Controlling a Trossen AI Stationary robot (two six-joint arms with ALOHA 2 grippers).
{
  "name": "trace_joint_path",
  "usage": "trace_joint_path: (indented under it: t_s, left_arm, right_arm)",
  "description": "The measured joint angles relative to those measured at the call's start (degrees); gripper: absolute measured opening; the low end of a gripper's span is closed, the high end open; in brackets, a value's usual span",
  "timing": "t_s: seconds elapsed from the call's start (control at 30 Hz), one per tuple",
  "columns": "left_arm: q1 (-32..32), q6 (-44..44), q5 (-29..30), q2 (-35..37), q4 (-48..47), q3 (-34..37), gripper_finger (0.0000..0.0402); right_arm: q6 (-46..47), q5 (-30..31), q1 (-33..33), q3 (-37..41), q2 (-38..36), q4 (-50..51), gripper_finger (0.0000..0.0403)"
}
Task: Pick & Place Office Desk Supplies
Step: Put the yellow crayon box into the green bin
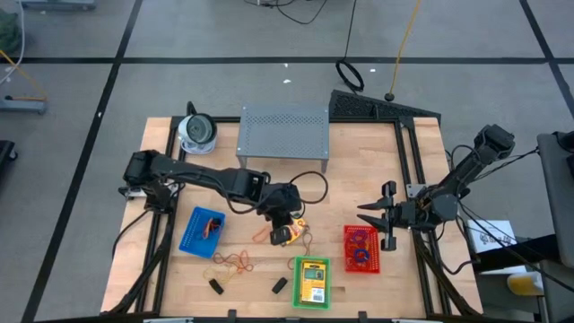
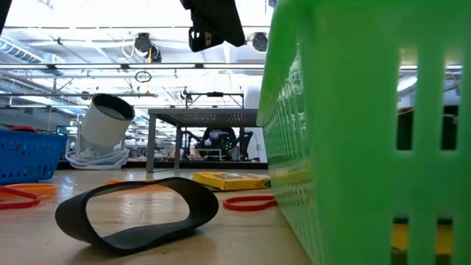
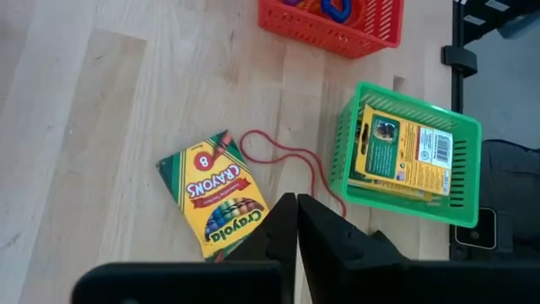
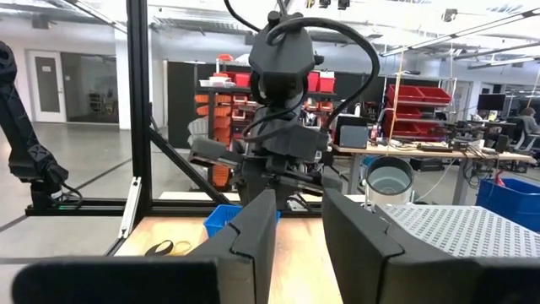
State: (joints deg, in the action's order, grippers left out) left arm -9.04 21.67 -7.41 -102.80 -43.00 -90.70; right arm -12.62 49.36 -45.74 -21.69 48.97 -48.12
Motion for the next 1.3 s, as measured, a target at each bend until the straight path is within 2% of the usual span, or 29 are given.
trace_joint_path:
  t_s: [0.23,0.5,0.7,0.83,1.0,1.1,1.3]
  left_arm:
    - [-0.54,-1.57,0.20,-0.02,1.10,0.00,0.0054]
    - [-1.27,-7.61,-0.05,0.41,18.21,0.21,0.0060]
    - [-1.86,-7.69,0.27,1.15,27.54,5.01,0.0060]
    - [-2.62,-7.71,-0.32,5.52,42.04,13.37,0.0060]
    - [-2.48,-7.64,0.93,15.31,52.64,27.82,0.0060]
    - [-2.52,-7.64,2.15,20.99,59.47,35.83,0.0060]
    - [-4.37,-7.68,6.77,30.10,62.52,47.82,0.0060]
  right_arm:
    - [-0.01,-0.07,0.00,0.00,0.00,0.57,0.0089]
    - [2.33,-0.06,0.00,0.00,0.67,1.75,0.0089]
    - [2.94,0.09,0.24,0.00,1.96,1.22,0.0089]
    - [4.78,0.11,2.77,0.00,3.09,-0.60,0.0089]
    - [5.95,-1.49,7.26,0.00,5.13,-0.74,0.0089]
    - [6.33,-6.91,10.40,-0.05,5.69,-1.50,0.0089]
    - [11.94,-23.43,15.61,-1.35,7.94,-1.41,0.0089]
